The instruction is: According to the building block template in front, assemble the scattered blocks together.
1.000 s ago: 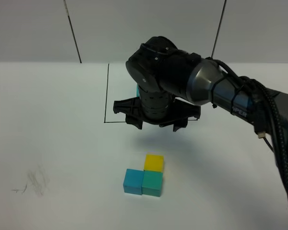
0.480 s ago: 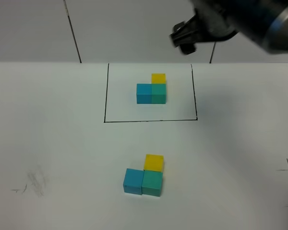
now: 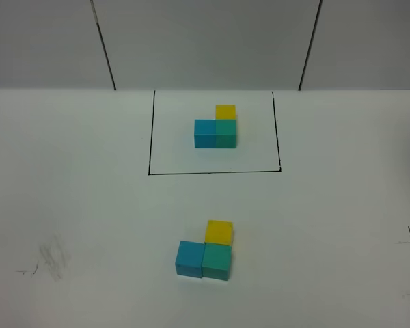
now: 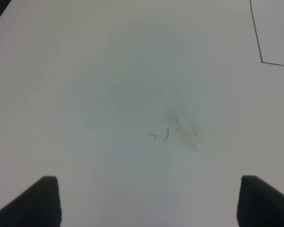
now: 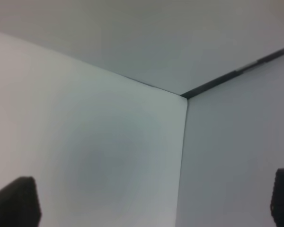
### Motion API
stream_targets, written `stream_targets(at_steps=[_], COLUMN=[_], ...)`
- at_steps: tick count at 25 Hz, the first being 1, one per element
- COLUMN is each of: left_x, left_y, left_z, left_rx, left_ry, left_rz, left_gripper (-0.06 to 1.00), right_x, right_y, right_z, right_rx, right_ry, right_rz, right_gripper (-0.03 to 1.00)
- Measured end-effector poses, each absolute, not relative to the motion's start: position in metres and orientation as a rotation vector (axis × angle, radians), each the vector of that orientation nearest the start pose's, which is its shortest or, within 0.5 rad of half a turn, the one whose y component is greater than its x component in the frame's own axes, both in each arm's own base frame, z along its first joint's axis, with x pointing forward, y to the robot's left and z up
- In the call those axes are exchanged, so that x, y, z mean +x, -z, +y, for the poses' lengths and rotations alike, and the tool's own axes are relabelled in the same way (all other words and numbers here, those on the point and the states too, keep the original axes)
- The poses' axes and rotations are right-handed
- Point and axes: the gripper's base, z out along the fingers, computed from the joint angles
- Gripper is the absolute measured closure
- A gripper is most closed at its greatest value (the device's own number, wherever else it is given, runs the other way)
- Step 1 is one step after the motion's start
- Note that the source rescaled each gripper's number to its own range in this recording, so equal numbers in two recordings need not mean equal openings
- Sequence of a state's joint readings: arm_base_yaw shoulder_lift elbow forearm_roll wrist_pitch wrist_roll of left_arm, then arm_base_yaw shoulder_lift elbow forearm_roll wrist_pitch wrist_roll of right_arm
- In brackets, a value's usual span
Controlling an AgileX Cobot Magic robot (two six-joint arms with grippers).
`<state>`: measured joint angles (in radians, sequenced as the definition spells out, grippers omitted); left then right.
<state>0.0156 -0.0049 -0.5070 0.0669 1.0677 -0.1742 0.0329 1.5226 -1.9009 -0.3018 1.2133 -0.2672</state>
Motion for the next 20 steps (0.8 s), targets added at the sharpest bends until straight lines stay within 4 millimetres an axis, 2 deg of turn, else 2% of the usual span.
stream_targets(at_steps=[2,5,7,11,14,16,18,20], left_x=[-0.007,-0.007,-0.007,-0.007,-0.007,-0.007,-0.007,-0.007], left_y=[-0.279,-0.279,-0.279,-0.279,-0.279,-0.279,-0.279,-0.279], left_z=[0.005,0.005,0.005,0.005,0.005,0.005,0.005,0.005], left_rx=[-0.197,-0.197,-0.197,-0.197,-0.197,-0.197,-0.197,-0.197], left_ry=[0.020,0.020,0.020,0.020,0.020,0.020,0.020,0.020], left_rz=[2.028,2.028,2.028,2.028,2.028,2.028,2.028,2.028], left_gripper=[0.05,0.05,0.05,0.05,0.05,0.05,0.05,0.05], right_x=[0.276,0.228,0.193,0.122,0.074,0.051,0.032,0.021], right_y=[-0.488,-0.494,-0.497,-0.497,-0.488,-0.476,-0.462,-0.445], right_z=[-0.034,-0.045,-0.043,-0.028,-0.017,-0.011,-0.005,0.000], right_rx=[-0.294,-0.255,-0.241,-0.242,-0.241,-0.245,-0.250,-0.258], right_ry=[0.486,0.489,0.495,0.454,0.411,0.382,0.348,0.301], right_rz=[2.293,2.275,2.244,2.145,2.072,2.044,2.020,2.008], right_gripper=[-0.03,-0.03,-0.01,0.09,0.15,0.16,0.16,0.16])
